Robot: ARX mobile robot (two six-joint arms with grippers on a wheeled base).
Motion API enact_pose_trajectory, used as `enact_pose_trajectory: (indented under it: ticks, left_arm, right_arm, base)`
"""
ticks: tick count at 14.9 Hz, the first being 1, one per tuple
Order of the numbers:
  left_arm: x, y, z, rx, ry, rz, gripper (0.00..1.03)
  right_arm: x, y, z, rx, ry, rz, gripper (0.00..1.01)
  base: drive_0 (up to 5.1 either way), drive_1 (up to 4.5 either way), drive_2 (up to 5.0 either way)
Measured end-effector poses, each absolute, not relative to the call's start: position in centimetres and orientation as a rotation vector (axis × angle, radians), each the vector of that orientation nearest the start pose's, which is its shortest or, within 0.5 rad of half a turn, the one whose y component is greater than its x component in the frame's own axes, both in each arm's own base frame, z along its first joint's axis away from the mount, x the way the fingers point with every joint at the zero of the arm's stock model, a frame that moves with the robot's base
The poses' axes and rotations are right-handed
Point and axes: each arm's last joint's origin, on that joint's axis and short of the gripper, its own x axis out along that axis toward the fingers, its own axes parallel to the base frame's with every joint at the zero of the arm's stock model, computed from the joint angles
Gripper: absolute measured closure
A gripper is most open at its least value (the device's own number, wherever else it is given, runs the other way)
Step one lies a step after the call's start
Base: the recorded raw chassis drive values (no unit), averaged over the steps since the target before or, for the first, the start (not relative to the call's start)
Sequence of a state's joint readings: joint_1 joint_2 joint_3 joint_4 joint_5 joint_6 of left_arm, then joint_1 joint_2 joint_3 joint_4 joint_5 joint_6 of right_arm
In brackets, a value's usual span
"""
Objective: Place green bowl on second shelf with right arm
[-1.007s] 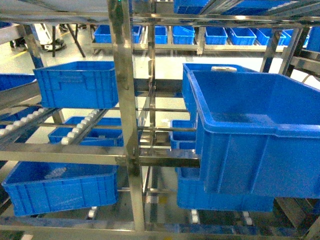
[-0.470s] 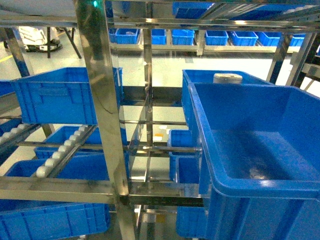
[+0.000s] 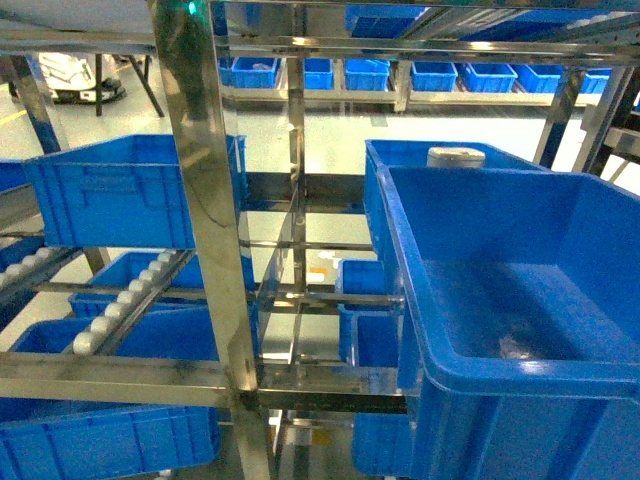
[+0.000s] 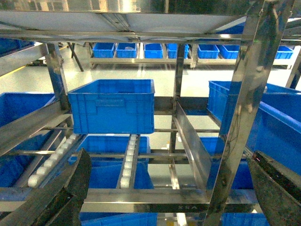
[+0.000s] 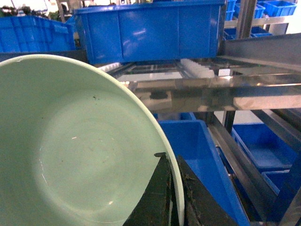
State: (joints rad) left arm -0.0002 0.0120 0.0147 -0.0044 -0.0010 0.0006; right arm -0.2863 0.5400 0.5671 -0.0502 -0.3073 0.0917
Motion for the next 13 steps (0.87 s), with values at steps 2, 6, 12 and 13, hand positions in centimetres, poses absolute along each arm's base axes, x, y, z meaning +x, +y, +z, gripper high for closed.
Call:
enact_pose_trajectory:
  ticks: [2,6,12,13]
  left_arm:
    - [9.8,0.0,16.7,0.001,0.002,0.000,0.05]
    - [9.8,0.0,16.7,0.001,0.002,0.001,0.05]
    - [9.8,0.0,16.7,0.001,0.002,0.001,0.05]
    - [9.8,0.0,16.7,0.001,0.002,0.000,0.05]
  right_arm:
    - [13.9,-2.7,29.0,0.091,0.080,0.040,0.99]
    - [16.5,-2.6,26.6,0.063,0.170,0.058,0.99]
    - [21.5,-2.7,21.9,0.008,0.302,0.093,0.99]
    - [22.2,-2.8,21.0,0.003,0.328,0.093,0.99]
  base:
    - [0.0,0.00,0.0]
    - [0.0,0.00,0.0]
    - [0.0,0.00,0.0]
    - [0.0,0.00,0.0]
